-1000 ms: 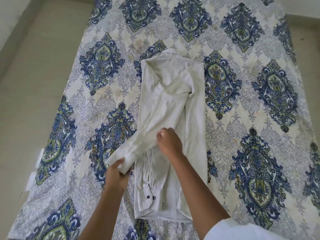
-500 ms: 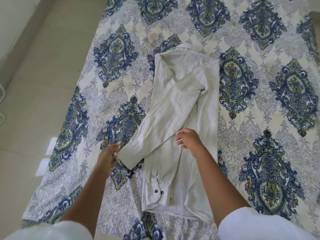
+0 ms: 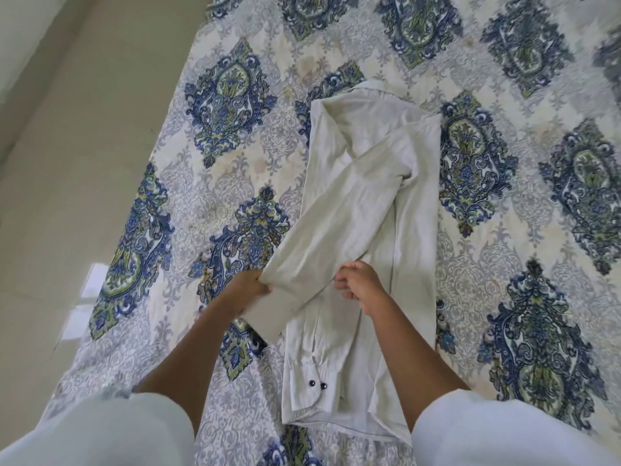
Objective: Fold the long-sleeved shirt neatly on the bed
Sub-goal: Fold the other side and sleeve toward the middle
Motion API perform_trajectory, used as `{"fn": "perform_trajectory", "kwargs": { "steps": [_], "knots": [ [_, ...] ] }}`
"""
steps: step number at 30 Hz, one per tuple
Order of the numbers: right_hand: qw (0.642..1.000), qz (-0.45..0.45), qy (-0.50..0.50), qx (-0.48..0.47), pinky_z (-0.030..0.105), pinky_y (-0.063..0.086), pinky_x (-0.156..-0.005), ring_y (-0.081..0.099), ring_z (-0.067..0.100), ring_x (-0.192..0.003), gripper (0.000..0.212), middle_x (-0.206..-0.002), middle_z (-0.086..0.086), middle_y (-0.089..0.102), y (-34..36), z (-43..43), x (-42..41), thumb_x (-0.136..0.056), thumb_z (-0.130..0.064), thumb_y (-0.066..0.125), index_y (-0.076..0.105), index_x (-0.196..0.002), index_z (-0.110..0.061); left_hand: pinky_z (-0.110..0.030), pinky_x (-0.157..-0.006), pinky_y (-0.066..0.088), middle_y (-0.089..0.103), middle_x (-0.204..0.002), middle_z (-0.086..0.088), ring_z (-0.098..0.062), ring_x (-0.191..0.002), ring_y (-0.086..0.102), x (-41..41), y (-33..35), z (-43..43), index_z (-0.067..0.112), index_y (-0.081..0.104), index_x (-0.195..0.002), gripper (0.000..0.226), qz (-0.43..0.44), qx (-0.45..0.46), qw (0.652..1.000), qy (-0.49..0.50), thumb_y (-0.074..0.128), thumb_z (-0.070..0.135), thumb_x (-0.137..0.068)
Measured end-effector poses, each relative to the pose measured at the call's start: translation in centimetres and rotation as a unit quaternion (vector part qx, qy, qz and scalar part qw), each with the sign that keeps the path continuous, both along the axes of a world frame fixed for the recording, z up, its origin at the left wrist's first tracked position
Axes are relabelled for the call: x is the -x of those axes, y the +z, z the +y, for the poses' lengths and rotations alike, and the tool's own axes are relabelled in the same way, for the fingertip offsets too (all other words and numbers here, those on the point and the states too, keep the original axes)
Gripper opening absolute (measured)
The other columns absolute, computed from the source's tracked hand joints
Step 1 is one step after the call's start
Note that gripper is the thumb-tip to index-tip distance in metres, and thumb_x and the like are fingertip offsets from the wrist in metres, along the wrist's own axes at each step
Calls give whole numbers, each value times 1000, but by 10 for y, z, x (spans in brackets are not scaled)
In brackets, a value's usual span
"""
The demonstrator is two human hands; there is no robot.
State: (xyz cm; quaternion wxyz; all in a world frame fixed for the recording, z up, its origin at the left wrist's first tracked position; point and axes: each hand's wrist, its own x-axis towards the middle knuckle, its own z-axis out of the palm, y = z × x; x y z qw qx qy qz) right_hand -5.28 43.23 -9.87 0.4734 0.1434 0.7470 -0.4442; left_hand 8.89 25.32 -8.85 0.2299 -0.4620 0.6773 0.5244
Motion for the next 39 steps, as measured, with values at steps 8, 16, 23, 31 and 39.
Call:
{"fn": "perform_trajectory", "kwargs": {
  "steps": [8,16,23,31,39],
  "knots": [
    [993,113,-42,-15,34,51,-71,60,24,-77,9,-92,10,63,-5,-8,44,-87,-12,51,56,-94,-14,-35,-69,46,65,-92,-25,-29,-74,59,-22,1,-58,4,64,-97,21,-2,29,999,30,65,20,-83],
    [969,223,-76,-76,37,49,-75,58,25,-84,25,-92,7,64,-11,3,117,-84,-8,47,66,-100,-10,-38,-89,41,55,-105,-12,-28,-103,56,95,-11,-53,-1,59,-117,37,44,76,996,-6,51,28,-95],
    [958,273,-72,-58,27,41,-73,54,18,-81,26,-88,1,61,-18,18,181,-87,-6,48,68,-102,-12,-39,-97,41,60,-119,-8,-27,-111,55,230,-10,-25,15,57,-114,49,54,188,965,-172,50,55,-87],
    [959,280,-33,-8,37,47,-97,60,21,-104,30,-120,10,64,-31,8,263,-92,-6,48,63,-118,-8,-35,-81,44,60,-98,-5,-25,-94,58,349,-19,7,11,58,-105,34,99,211,944,-235,52,42,-90],
    [946,324,22,-17,31,44,-83,54,15,-93,37,-124,11,61,-47,-2,322,-91,-5,44,58,-125,-11,-25,-57,35,48,-62,3,-19,-73,51,411,-40,8,13,54,-64,19,120,183,953,-211,59,10,-81]
  ]
}}
